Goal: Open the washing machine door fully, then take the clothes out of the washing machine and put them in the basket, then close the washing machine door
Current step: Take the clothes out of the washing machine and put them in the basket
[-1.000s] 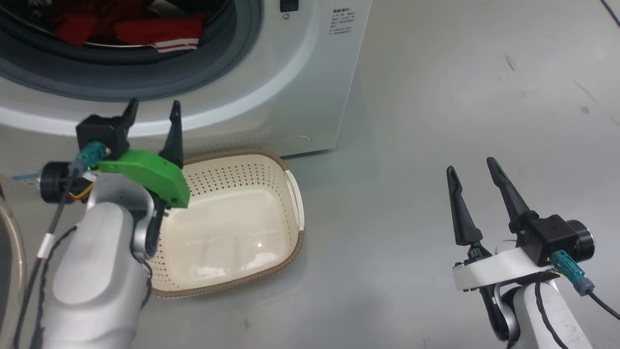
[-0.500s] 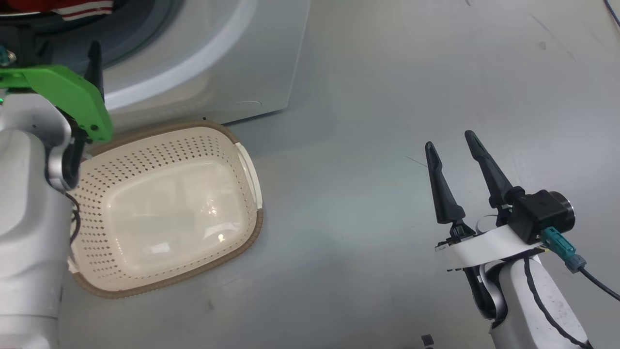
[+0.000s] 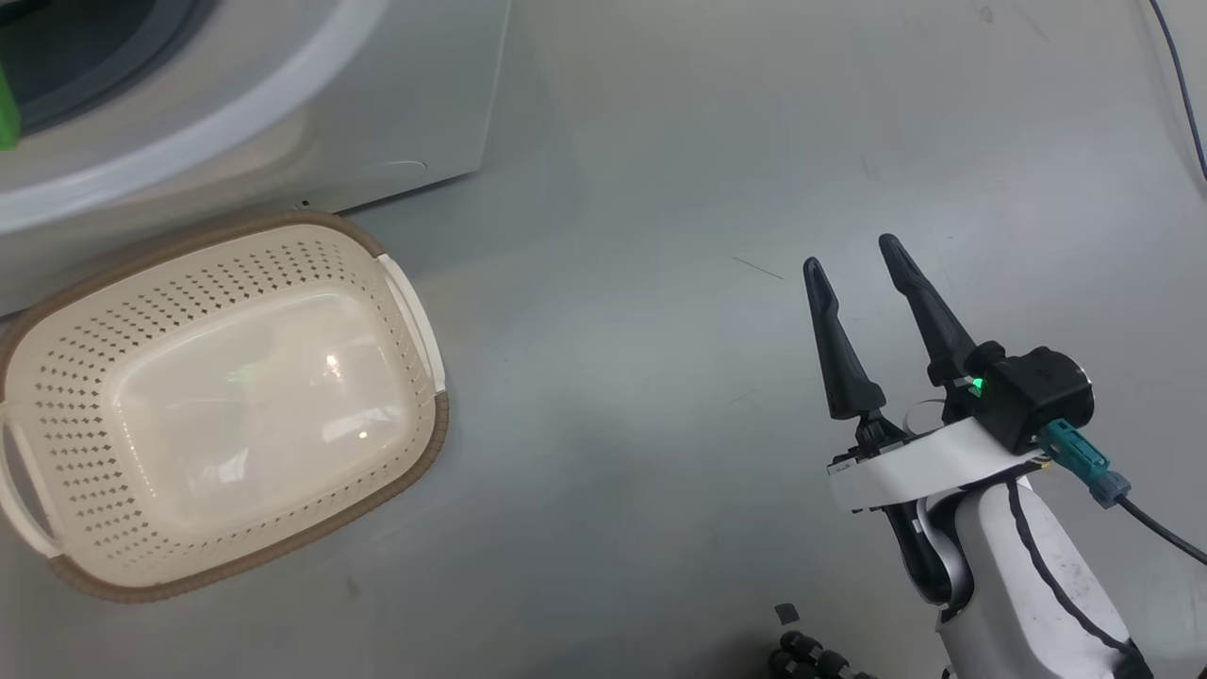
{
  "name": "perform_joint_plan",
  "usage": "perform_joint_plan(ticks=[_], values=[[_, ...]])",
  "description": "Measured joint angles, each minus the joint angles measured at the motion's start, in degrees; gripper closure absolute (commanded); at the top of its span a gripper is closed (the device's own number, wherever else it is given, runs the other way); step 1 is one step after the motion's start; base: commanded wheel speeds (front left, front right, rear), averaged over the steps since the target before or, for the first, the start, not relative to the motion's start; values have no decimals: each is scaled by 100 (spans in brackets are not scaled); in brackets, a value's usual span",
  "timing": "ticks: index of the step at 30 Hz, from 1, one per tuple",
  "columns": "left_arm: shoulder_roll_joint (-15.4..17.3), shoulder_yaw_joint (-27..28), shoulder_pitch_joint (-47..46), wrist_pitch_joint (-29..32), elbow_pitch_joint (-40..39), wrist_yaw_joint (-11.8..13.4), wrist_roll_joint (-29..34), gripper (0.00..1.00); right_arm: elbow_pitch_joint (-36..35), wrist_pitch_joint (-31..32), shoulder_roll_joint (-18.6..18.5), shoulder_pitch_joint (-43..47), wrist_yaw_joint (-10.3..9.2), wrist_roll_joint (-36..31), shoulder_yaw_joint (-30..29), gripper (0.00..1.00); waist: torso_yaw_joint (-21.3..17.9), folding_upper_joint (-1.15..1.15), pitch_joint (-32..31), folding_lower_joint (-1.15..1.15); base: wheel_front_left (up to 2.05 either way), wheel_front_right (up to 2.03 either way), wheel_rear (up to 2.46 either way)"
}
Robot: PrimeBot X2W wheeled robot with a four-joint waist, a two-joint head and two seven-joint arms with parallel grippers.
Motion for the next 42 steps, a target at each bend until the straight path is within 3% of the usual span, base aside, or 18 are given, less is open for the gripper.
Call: perform_joint_plan(ticks=[18, 31, 34, 35, 42], values=[[593, -54, -650, 720, 405, -226, 185, 0, 76, 0, 5, -154, -18, 355, 346, 0, -476, 0, 391, 0, 0, 0, 0], [713, -70, -725, 1005, 744, -185, 237, 0, 113, 0, 9, -175, -108, 501, 432, 0, -614, 0, 465, 0, 0, 0, 0], [722, -64, -725, 1070, 791, -147, 241, 88, 113, 0, 9, -177, -108, 541, 464, 0, -627, 0, 468, 0, 0, 0, 0], [722, -65, -725, 1070, 803, -142, 246, 100, 113, 0, 9, -179, -108, 543, 466, 0, -630, 0, 468, 0, 0, 0, 0], [736, -86, -750, 1049, 802, -91, 288, 100, 112, 0, 9, -242, -113, 544, 459, 0, -629, 0, 484, 0, 0, 0, 0]])
